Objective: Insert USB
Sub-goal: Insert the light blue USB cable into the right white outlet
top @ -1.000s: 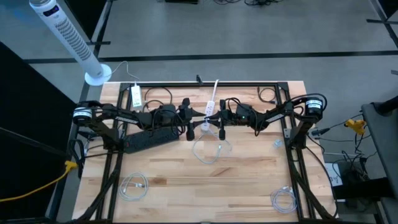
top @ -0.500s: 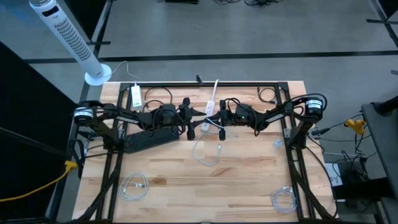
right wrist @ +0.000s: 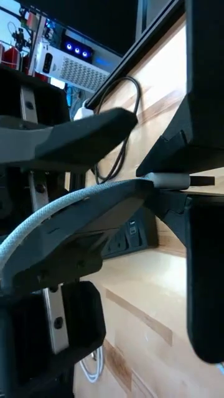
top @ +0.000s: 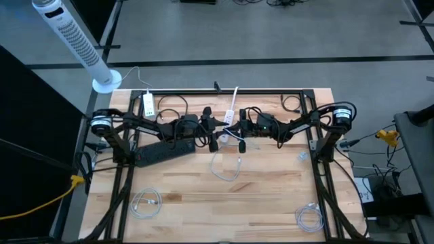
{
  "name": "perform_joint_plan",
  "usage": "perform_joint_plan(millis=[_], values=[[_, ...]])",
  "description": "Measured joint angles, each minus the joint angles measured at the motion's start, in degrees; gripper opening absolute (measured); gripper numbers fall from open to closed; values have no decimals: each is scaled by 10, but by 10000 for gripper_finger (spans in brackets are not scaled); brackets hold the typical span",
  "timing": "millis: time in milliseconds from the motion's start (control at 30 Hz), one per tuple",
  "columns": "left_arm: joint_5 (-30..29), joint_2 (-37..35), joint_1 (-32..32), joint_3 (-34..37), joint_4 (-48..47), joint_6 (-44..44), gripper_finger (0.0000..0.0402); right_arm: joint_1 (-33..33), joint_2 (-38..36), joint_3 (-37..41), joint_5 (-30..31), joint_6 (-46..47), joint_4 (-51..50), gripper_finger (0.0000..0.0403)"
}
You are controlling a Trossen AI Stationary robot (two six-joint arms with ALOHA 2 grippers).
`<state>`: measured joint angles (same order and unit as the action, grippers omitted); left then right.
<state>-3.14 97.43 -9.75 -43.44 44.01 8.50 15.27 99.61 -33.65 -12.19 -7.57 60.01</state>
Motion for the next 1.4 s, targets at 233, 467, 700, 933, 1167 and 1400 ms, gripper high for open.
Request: perform_joint_plan(millis=[233, 467, 700, 933, 1167, 1400], values=[[1, 0, -2, 0, -6, -22, 9, 0, 0, 0, 4, -10, 3, 17], [-12, -1, -2, 0, -8, -20, 2, 0, -1, -1, 5, 11, -2, 18], [-24, -3, -4, 1, -17, -19, 1, 0, -6, -49, -1, -23, -167, 71], [-26, -3, -6, 1, -30, -17, 1, 0, -7, -92, 0, -44, -242, 93], [-25, -3, -6, 0, -50, -17, 0, 0, -14, -99, 2, -27, -242, 89], [-24, -2, -6, 0, -53, -17, 0, 0, -24, -100, 4, -30, -248, 71]])
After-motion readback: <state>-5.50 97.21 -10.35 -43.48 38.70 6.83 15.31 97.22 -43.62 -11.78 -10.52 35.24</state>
